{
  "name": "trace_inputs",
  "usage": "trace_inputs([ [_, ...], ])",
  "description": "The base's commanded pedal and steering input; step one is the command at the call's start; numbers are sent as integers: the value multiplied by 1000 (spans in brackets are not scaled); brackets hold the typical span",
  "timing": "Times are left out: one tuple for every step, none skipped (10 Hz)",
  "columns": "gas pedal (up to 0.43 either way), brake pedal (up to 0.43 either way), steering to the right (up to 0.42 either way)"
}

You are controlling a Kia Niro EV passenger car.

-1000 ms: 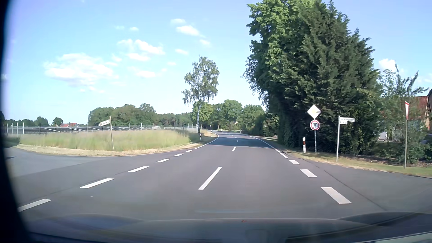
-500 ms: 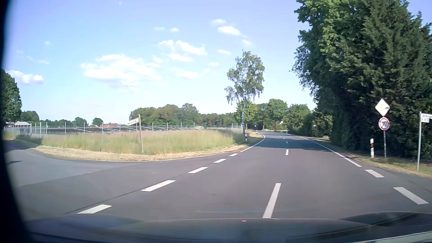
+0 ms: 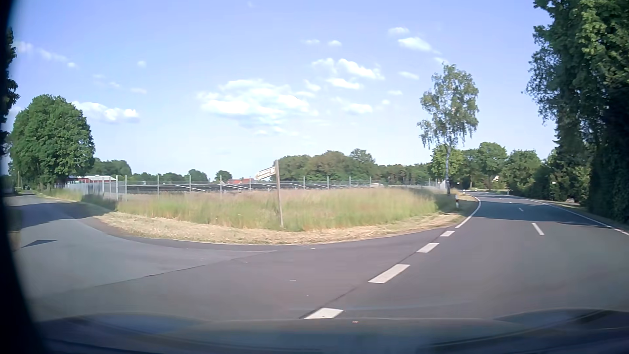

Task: Follow the waypoints while adhering to traffic rules and regulations

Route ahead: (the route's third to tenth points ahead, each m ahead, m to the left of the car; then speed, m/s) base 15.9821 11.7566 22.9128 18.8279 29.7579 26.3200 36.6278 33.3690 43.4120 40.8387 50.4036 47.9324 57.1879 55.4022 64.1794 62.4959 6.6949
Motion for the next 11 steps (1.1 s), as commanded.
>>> trace_inputs([
  [157, 6, -328],
  [169, 6, -334],
  [169, 6, -338],
  [169, 6, -346],
  [169, 6, -353],
  [169, 6, -358],
  [169, 6, -362],
  [169, 6, -364],
  [169, 6, -364],
  [177, 6, -361],
  [197, 6, -351],
])
